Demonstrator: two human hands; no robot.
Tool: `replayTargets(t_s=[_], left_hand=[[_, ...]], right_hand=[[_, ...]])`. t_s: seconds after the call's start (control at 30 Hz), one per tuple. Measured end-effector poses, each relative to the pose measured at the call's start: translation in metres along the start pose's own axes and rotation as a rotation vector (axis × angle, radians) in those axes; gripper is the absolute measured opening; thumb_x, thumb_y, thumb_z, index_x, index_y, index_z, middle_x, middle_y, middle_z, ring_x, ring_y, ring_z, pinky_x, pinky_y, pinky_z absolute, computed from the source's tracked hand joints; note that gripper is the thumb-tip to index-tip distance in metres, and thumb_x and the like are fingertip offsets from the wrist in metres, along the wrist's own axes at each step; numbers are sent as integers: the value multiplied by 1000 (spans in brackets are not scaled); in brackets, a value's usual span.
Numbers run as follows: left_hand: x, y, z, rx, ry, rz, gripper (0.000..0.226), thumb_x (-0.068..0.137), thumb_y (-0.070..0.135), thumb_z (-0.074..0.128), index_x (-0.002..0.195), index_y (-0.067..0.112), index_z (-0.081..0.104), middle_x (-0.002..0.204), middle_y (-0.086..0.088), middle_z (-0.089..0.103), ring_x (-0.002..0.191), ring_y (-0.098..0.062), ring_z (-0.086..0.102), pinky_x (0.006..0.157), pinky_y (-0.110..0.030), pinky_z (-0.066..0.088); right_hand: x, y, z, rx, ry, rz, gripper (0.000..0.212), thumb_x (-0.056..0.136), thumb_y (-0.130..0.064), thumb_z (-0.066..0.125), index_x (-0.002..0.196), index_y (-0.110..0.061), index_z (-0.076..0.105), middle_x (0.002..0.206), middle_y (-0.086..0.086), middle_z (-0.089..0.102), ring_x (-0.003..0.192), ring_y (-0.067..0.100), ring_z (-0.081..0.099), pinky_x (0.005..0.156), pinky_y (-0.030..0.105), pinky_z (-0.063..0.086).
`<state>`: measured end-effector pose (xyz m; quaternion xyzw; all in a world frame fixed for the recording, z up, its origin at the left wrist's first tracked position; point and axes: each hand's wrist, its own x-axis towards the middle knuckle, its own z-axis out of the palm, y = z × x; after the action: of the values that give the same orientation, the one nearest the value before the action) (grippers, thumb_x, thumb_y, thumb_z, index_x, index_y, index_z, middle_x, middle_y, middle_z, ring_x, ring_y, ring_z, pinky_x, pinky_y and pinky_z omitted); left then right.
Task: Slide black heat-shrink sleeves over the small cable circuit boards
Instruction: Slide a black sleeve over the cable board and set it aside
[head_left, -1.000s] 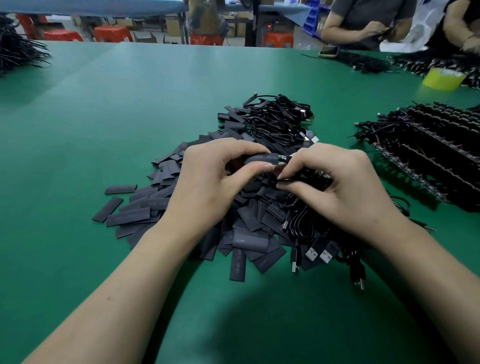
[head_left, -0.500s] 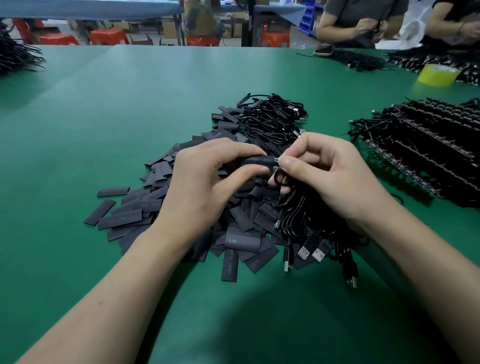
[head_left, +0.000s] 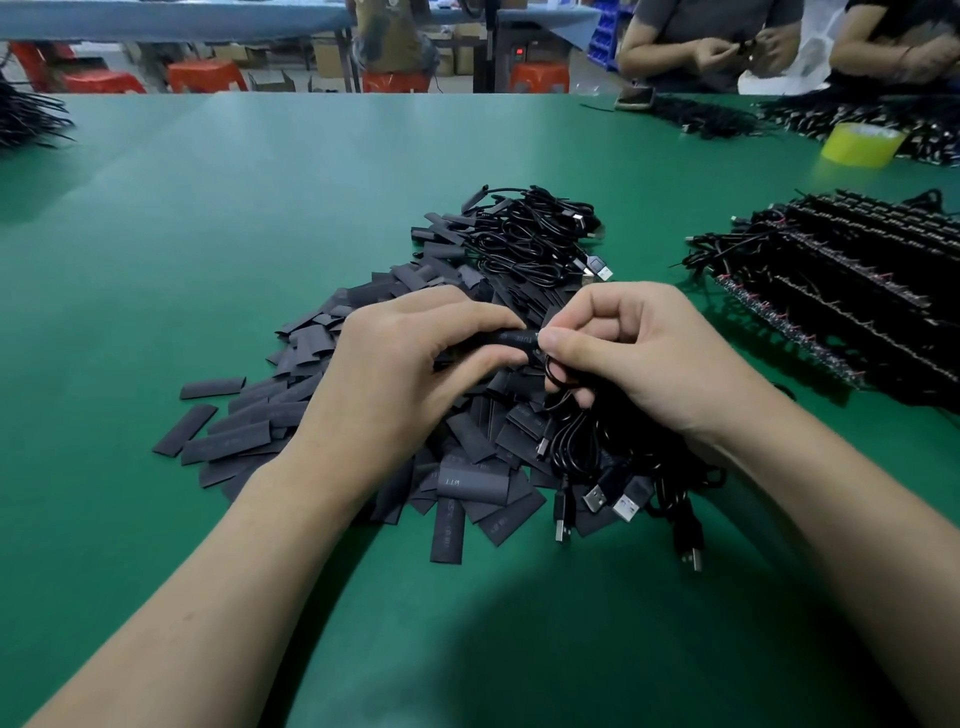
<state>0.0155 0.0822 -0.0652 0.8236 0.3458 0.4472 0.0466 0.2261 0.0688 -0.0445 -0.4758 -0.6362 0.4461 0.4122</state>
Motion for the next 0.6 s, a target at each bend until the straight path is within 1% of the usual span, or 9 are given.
replayTargets(t_s=[0.13, 0.3, 0.37, 0.47, 0.6], left_hand=[[1, 4, -1, -35, 36, -25, 18, 89, 24, 79, 102, 12, 79, 87, 4, 71, 78, -9, 63, 74, -17, 48], [2, 7, -2, -158, 10, -125, 16, 86, 24, 80, 100, 16, 80, 85, 6, 73, 78, -10, 65, 73, -17, 48], [1, 8, -2, -141, -14, -121, 16, 86, 24, 81, 99, 15, 81, 85, 5, 73, 78, -8, 65, 74, -14, 46], [1, 9, -1, -124, -32, -104, 16, 86, 24, 81, 100, 17, 80, 85, 2, 74, 77, -10, 65, 72, -15, 47], [1, 9, 0, -109, -14, -94, 16, 86, 24, 81, 101, 17, 80, 85, 4, 74, 77, -8, 65, 72, -16, 48]], right_hand=[[0, -3, -5, -7, -19, 18, 14, 94, -12, 69, 80, -11, 67, 64, 2, 70, 47, 10, 55, 51, 15, 46], [0, -5, -11, -32, -61, 41, 16, 93, -14, 69, 78, -14, 67, 65, 1, 69, 48, 10, 54, 51, 19, 43], [0, -4, -11, -41, -59, 40, 16, 93, -14, 70, 77, -15, 68, 65, 1, 69, 48, 10, 54, 50, 18, 44], [1, -2, -7, -53, -51, 32, 15, 93, -14, 70, 78, -15, 68, 65, 2, 70, 49, 11, 55, 51, 16, 46], [0, -1, -5, 3, -48, 0, 13, 96, -11, 66, 83, -9, 69, 68, 5, 72, 55, 12, 62, 54, 18, 51]])
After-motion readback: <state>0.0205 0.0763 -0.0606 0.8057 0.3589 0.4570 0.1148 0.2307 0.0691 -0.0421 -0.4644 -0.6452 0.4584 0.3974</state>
